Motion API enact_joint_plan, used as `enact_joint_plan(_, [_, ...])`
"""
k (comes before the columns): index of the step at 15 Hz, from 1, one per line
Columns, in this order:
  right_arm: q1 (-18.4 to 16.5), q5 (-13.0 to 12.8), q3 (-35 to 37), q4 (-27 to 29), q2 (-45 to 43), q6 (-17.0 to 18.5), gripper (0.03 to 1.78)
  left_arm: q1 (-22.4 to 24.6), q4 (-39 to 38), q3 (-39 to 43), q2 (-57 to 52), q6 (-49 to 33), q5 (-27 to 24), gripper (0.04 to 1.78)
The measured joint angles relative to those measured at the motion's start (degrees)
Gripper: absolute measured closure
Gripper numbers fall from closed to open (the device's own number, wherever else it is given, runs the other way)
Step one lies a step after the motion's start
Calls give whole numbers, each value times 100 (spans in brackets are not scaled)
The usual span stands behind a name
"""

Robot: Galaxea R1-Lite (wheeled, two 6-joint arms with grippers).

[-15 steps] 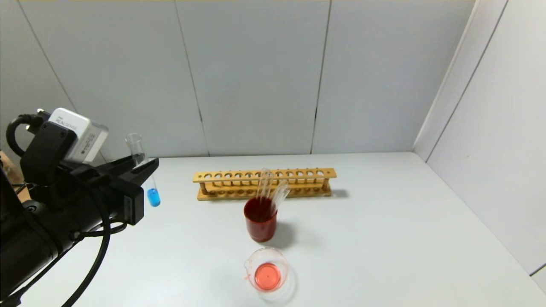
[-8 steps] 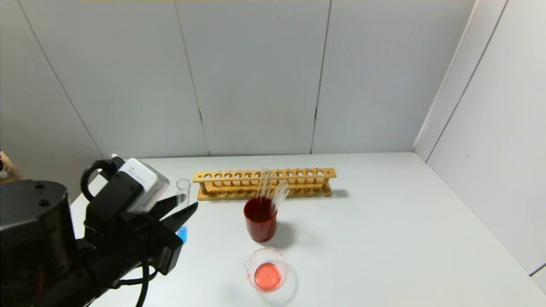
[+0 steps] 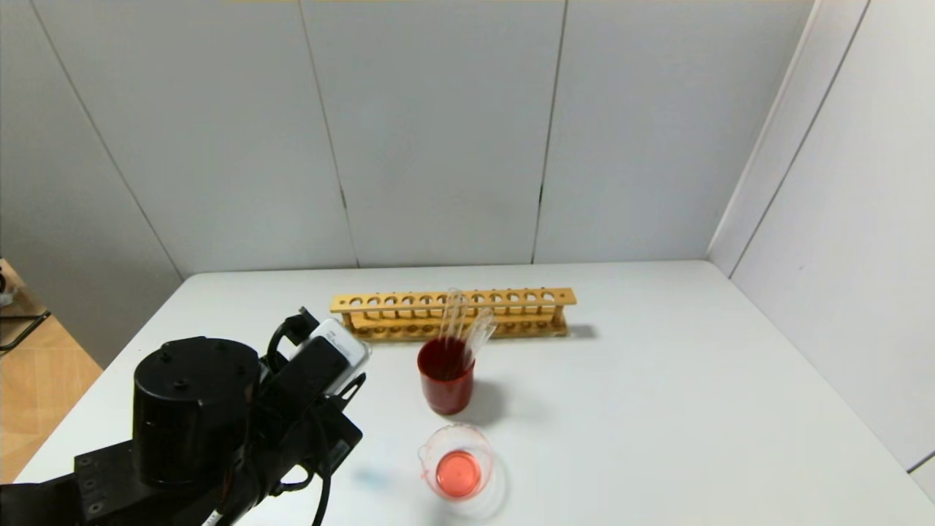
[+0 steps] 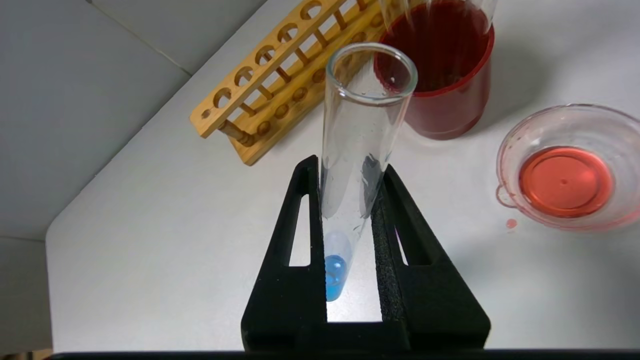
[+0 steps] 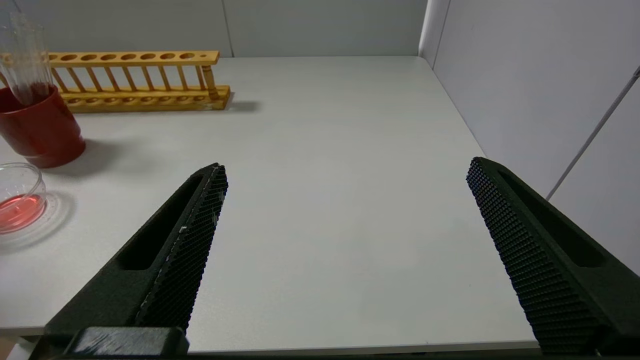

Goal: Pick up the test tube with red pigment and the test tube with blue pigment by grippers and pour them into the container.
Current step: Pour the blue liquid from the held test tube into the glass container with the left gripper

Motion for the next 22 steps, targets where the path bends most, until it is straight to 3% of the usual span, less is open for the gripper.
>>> enact_joint_plan(5, [0,0,0,0,0,0,6,-85,-108,-228,516,1075,16,149])
enact_joint_plan(14, [-2,0,0,0,0,-2,6,-571,-2,-551,1001,2035,383,149])
enact_joint_plan(22, [0,0,0,0,0,-2,6,-684,1265,-1235,1029,2715,521,149])
